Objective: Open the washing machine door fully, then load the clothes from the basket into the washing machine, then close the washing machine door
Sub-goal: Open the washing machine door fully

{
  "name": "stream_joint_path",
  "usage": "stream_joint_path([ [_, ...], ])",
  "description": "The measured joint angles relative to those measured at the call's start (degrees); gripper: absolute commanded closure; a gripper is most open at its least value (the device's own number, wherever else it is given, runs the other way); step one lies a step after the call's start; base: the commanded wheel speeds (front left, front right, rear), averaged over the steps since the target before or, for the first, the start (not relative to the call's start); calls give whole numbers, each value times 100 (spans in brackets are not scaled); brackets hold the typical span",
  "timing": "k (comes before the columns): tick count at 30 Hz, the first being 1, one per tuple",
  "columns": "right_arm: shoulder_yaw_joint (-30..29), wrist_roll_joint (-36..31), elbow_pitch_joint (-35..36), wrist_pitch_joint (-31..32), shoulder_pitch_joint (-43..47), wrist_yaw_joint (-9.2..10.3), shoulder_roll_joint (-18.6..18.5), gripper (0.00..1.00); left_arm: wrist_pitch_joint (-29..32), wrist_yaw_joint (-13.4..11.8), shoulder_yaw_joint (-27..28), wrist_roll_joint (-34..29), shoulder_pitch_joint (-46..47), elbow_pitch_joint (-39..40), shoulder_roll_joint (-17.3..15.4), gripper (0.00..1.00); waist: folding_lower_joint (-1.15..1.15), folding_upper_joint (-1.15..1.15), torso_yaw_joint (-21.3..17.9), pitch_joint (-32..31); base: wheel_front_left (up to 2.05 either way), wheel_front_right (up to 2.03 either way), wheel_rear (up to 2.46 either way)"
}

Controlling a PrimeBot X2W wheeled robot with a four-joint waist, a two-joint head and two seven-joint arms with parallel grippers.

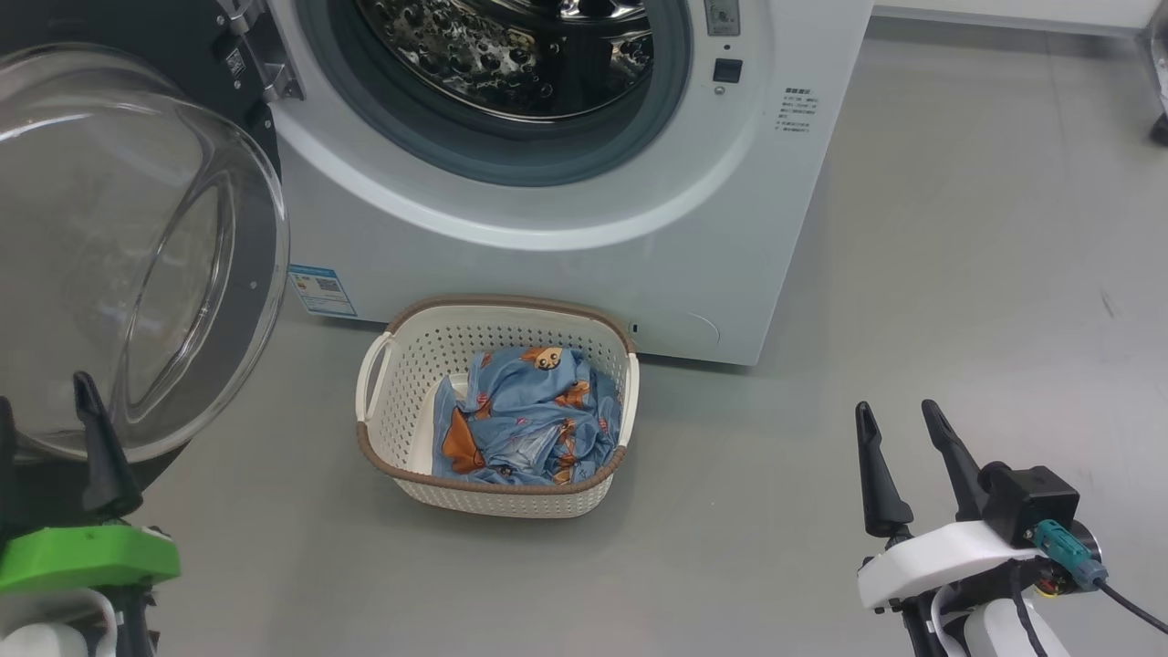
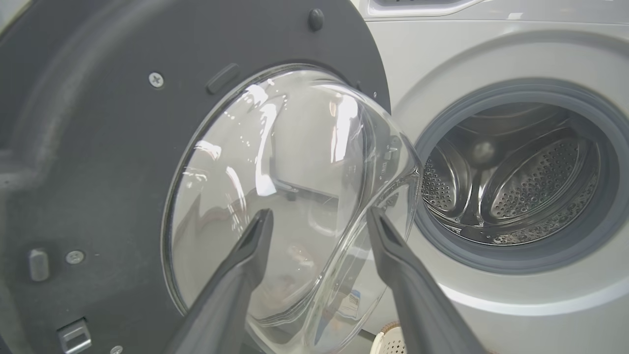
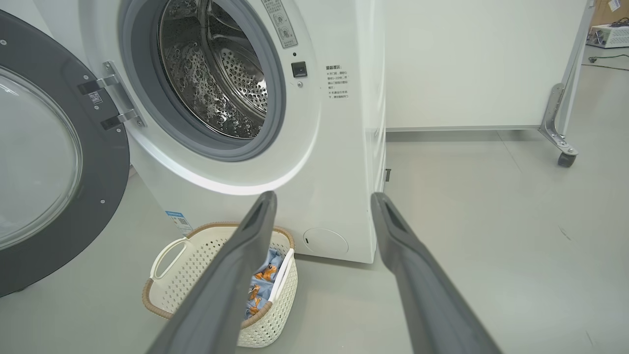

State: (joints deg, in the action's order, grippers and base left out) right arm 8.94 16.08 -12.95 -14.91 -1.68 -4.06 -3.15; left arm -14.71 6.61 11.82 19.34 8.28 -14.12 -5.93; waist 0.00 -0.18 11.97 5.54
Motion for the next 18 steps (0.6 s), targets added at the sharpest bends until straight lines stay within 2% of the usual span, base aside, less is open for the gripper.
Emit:
stream_joint_path([
  [18, 36, -138, 456, 0, 156, 67, 34, 0, 1, 53, -923, -227, -672, 510, 98, 0, 0, 0, -861, -181, 0, 0, 0],
])
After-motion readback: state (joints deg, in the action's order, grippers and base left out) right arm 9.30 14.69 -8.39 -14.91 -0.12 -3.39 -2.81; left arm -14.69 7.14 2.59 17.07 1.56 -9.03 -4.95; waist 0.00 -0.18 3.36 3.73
